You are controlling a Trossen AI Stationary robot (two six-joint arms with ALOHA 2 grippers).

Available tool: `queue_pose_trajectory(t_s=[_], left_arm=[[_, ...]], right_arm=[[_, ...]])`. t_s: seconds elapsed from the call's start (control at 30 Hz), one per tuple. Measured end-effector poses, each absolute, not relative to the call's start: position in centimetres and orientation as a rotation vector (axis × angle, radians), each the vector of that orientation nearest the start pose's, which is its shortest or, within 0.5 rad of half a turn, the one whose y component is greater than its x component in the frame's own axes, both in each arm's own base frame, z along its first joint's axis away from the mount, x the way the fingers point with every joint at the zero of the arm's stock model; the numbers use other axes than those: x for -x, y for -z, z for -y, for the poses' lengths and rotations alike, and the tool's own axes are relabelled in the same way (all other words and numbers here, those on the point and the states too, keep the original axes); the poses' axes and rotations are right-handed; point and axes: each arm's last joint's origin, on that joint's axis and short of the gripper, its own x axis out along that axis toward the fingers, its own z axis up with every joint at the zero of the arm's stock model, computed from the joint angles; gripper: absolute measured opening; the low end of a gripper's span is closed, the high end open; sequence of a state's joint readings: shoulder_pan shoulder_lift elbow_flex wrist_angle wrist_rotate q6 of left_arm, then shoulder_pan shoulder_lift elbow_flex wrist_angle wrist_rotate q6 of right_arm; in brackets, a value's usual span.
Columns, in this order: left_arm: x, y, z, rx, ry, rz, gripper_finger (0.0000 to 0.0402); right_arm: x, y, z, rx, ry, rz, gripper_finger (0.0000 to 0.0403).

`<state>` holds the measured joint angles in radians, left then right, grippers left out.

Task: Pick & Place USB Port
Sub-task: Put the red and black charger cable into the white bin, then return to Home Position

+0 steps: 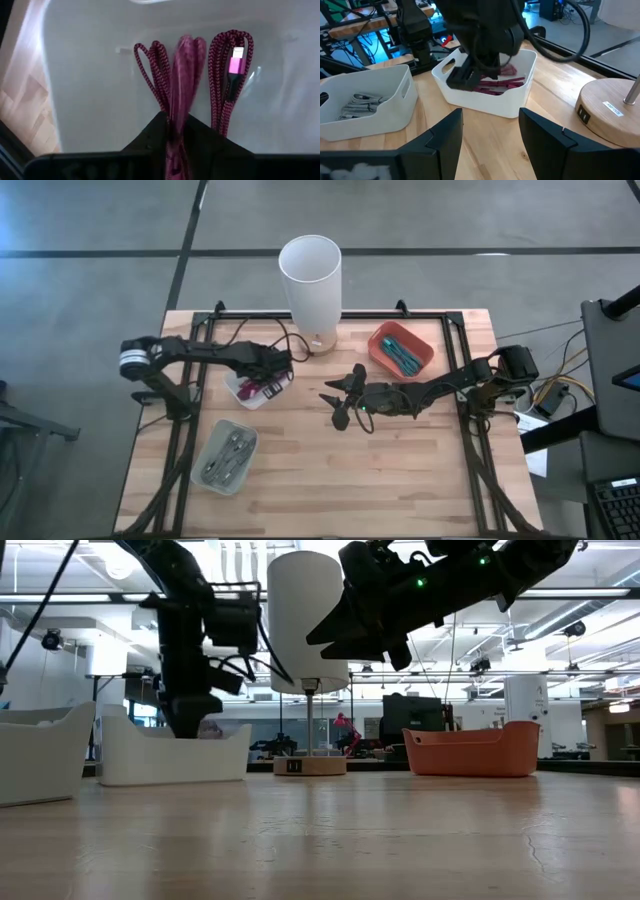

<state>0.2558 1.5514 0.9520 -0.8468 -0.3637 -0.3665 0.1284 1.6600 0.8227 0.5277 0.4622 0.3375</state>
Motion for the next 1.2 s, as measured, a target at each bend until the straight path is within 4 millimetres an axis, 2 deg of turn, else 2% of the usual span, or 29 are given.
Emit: queue_pose_trajectory(t_s=[0.23,0.43,0.67,0.83,1.0,1.2], left_arm=[[-25.7,-17.5,-7.9,0.198,-0.757,-1.369,0.0091],[-25.6,-17.9,-7.9,0.188,-0.747,-1.359,0.0103],[-25.3,-21.9,-7.6,0.168,-0.779,-1.215,0.0101],[-24.0,-25.3,-6.4,0.146,-0.748,-1.068,0.0099],[-22.2,-28.1,-4.2,0.089,-0.649,-0.948,0.0099],[-20.4,-30.6,-1.6,0.024,-0.534,-0.816,0.0099]], right_arm=[[-34.0,-19.6,-3.1,-0.241,0.377,-0.239,0.0189],[-34.0,-19.6,-3.1,-0.235,0.377,-0.24,0.0189],[-34.0,-19.9,-3.1,-0.173,0.367,-0.244,0.0189],[-33.4,-21.0,-3.0,-0.116,0.359,-0.254,0.0189],[-31.5,-23.1,-2.8,-0.112,0.367,-0.315,0.0186],[-28.0,-26.3,-2.6,-0.085,0.355,-0.36,0.0175]])
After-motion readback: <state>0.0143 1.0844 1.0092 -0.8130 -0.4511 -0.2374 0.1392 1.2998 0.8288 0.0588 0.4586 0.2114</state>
